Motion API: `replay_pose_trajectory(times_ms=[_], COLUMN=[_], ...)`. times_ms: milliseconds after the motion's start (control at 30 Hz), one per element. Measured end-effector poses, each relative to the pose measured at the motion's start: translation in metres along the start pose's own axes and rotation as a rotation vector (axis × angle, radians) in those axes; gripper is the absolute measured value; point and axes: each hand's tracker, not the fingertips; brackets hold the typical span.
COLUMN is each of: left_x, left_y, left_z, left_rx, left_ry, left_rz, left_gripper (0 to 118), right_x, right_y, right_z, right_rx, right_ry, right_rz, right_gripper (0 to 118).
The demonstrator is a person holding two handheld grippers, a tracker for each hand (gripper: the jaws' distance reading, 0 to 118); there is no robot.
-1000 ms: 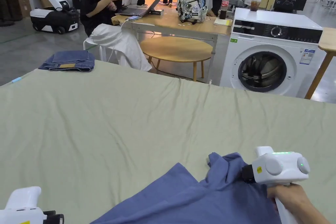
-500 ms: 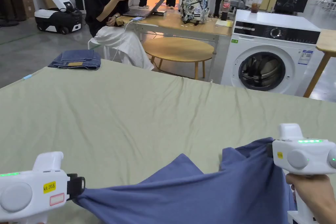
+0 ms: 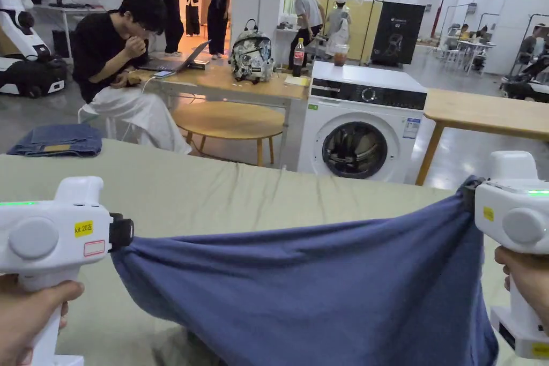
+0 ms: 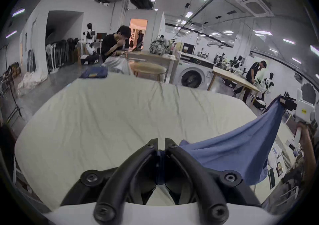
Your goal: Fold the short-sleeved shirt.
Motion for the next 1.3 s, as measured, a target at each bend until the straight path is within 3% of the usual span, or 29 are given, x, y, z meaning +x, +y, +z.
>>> replay_pose_trajectory(times_ms=[567,1100,1300], left_x=[0.079,0.083,0.083], left_y=[0.162,0.297,0.309], left_z=[-0.006,-0.034,-0.041], left_rx=[0.177,0.286,0.31], left_ry=[-0.051,0.013,0.034], left_rz=[-0.101,-0.139,-0.144], left_gripper=[1,1,1], right_x=[0.046,0.047,0.042], right_y=[0.09,0.199,0.209], right_z=[0.011,-0.039,-0.047], right_rx=[0.153,0.255,0.274], right_ry=[-0.157,-0.193,-0.206], right_rz=[-0.059,-0.069,-0.049], right_gripper=[0,0,0])
